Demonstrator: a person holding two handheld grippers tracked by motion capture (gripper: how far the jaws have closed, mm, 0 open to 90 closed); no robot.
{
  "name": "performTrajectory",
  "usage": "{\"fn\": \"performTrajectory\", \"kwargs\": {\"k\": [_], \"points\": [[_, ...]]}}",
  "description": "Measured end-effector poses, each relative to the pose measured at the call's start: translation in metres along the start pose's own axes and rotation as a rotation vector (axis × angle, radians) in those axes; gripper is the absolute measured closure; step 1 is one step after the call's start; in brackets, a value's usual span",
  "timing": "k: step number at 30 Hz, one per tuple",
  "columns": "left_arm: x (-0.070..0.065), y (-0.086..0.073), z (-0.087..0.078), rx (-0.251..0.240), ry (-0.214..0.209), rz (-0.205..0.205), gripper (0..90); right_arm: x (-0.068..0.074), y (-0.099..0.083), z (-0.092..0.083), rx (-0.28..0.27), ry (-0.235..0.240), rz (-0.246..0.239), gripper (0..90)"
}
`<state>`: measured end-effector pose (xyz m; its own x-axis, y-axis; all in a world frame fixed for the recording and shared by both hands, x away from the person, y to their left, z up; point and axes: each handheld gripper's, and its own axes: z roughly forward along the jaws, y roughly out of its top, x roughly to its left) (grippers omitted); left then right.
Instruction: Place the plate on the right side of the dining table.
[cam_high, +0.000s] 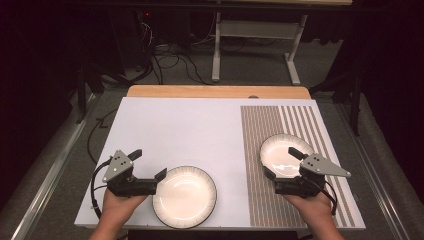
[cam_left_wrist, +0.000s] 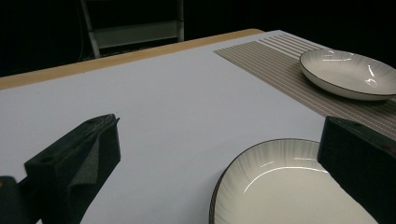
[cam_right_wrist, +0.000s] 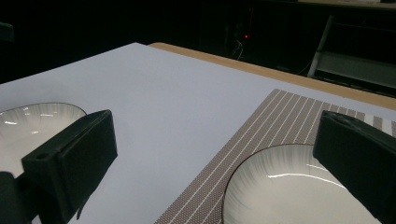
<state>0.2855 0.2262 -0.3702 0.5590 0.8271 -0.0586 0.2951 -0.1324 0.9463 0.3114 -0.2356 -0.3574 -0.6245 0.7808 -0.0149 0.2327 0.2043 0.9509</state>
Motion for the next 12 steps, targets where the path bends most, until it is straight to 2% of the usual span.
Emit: {"fn": "performTrajectory", "kwargs": {"k": [5, 7, 12], "points": [[-0.0014, 0.0016, 0.0, -0.01, -0.008, -0.006, 0.0, -0.0028, -0.0052, -0.0024, 0.001, 0.0, -0.007, 0.7], [-0.0015, 0.0014, 0.0003, -0.009, -0.003, -0.002, 0.0, -0.0041, -0.0055, -0.0038, 0.001, 0.0, 0.005, 0.7], [0.0001, 0.0014, -0.0018, -0.014, 0.004, -0.008, 0.0, -0.0034, -0.0055, -0.0041, 0.0, 0.0, -0.009, 0.7]]}}
